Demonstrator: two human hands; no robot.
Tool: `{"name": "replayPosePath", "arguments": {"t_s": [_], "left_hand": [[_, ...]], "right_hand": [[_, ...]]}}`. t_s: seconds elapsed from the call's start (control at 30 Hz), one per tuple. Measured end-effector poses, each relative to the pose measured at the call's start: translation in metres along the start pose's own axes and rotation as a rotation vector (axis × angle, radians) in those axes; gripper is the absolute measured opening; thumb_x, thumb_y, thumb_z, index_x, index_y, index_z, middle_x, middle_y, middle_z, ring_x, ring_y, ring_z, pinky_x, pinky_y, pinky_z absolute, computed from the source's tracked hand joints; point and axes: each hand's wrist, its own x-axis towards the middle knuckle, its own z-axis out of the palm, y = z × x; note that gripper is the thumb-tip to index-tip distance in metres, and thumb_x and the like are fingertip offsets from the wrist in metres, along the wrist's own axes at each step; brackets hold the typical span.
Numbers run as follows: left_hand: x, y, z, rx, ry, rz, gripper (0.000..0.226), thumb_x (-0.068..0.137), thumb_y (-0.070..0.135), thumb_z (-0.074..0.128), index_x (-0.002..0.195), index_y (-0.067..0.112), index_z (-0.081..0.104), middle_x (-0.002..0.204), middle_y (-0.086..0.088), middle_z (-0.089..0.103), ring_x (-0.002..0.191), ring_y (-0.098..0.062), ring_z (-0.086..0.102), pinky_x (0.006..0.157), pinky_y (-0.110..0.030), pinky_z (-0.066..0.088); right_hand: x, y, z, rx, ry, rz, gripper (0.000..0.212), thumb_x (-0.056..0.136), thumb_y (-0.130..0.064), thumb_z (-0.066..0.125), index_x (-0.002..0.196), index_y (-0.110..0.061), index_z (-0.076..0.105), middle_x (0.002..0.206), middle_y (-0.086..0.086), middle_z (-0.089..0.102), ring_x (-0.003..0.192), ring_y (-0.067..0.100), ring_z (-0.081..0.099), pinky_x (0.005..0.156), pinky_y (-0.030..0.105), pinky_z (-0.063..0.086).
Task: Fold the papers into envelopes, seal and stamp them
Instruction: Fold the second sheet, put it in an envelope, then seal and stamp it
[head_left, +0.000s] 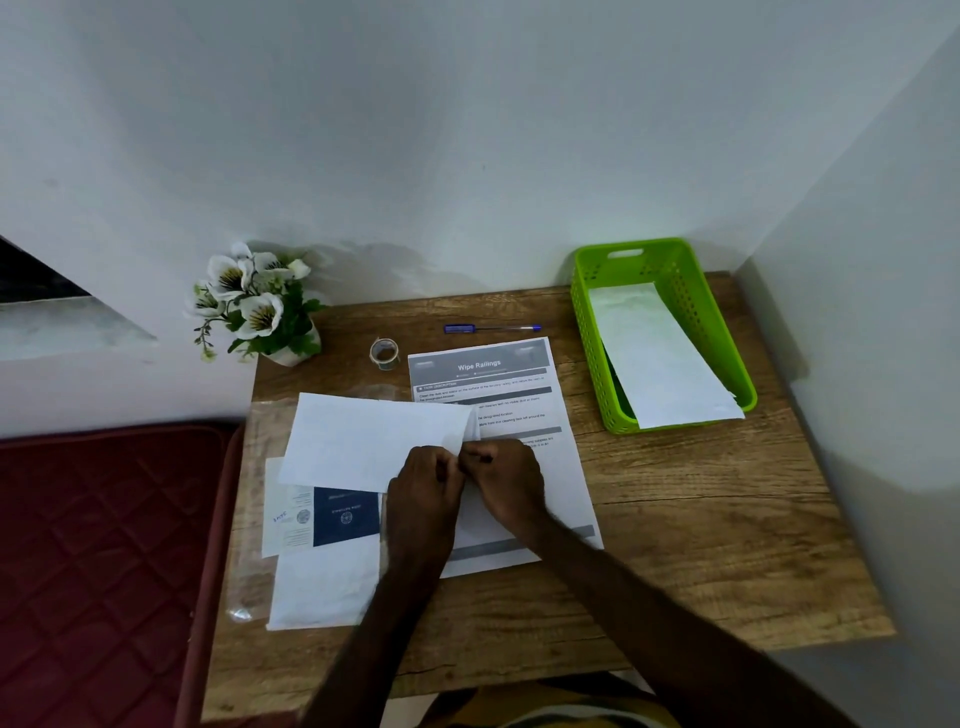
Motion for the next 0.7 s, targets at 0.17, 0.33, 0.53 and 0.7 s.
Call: {"name": "replayPosePath", "arguments": {"t_s": [0.17,0.33,0.53,0.7], "left_hand": [[0.003,0.005,-0.001,0.030,-0.013,-0.032,0.012,0.098,0.025,0.065,0.092,0.016,0.060,0.088,-0.002,0.065,0.076,-0.020,0.061,0.071,-0.044,0.055],[-0.001,0.016,0.004,0.107,0.006,0.007,0.013,0.096,0.027,0.065,0.089,0.017,0.060,0.089,-0.002,0.067,0.078,-0.021,0.063,0.079,-0.035,0.043],[-0.003,0.019,0.024,0.157,-0.048,0.063,0.014,0.097,0.028,0.060,0.087,0.018,0.061,0.085,-0.001,0.064,0.075,-0.021,0.061,0.077,-0.036,0.040],[-0.006,0.006,0.034,0.255,-0.027,0.192,0.030,0.100,0.030,0.042,0.088,0.017,0.066,0.082,-0.004,0.065,0.069,-0.026,0.064,0.066,-0.042,0.048]], "right_hand": [[-0.014,0.003,-0.016,0.042,0.278,-0.032,0.018,0.093,-0.029,0.071,0.105,-0.018,0.080,0.096,-0.007,0.078,0.085,0.005,0.069,0.072,0.012,0.048],[-0.016,0.014,-0.032,0.133,0.281,0.061,0.017,0.096,-0.025,0.067,0.106,-0.019,0.079,0.095,-0.007,0.076,0.085,0.006,0.068,0.070,0.016,0.047],[-0.012,0.031,-0.034,0.107,0.175,0.140,0.024,0.091,-0.035,0.059,0.091,-0.023,0.079,0.076,-0.007,0.073,0.068,0.017,0.068,0.068,0.038,0.058],[-0.012,0.033,-0.034,0.096,0.153,0.110,0.033,0.087,-0.036,0.055,0.105,-0.023,0.080,0.093,-0.006,0.077,0.078,0.019,0.072,0.076,0.042,0.060]]}}
